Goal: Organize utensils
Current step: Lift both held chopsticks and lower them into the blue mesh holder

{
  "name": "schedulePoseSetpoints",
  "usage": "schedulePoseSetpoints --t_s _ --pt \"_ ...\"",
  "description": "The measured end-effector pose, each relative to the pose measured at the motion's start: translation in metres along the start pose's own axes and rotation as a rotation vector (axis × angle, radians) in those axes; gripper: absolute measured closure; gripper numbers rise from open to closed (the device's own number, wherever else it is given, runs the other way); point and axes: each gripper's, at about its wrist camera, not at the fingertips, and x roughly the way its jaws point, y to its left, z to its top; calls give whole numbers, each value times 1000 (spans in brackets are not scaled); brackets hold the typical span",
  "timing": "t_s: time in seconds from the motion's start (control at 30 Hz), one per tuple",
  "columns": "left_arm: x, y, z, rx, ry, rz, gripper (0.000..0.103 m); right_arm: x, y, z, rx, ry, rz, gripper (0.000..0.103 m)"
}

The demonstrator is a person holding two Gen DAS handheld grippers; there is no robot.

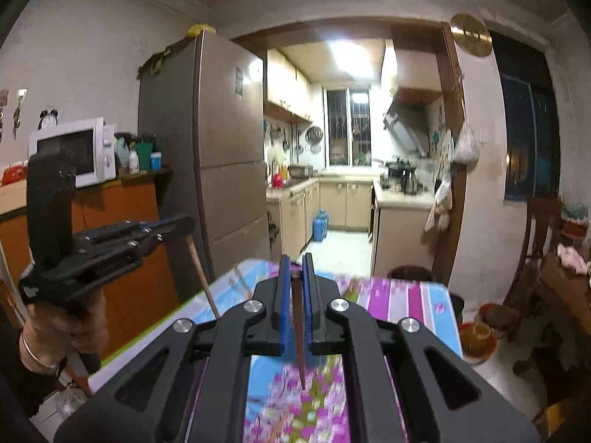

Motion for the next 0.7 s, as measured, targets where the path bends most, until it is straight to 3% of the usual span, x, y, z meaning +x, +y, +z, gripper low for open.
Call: schedulePoseSetpoints --t_s 0.17,0.37,0.53,0.7 --pt "37 16 33 -8 -50 47 95 32 -5 34 -10 -50 -33 98" --pt "87 30 38 4 -56 82 95 93 -23 42 16 -70 -69 98" --pt "122 42 21 -6 -40 80 95 136 -40 29 84 -51 -50 98" --pt "155 55 -16 -54 17 77 95 172 -48 -6 138 7 -30 98"
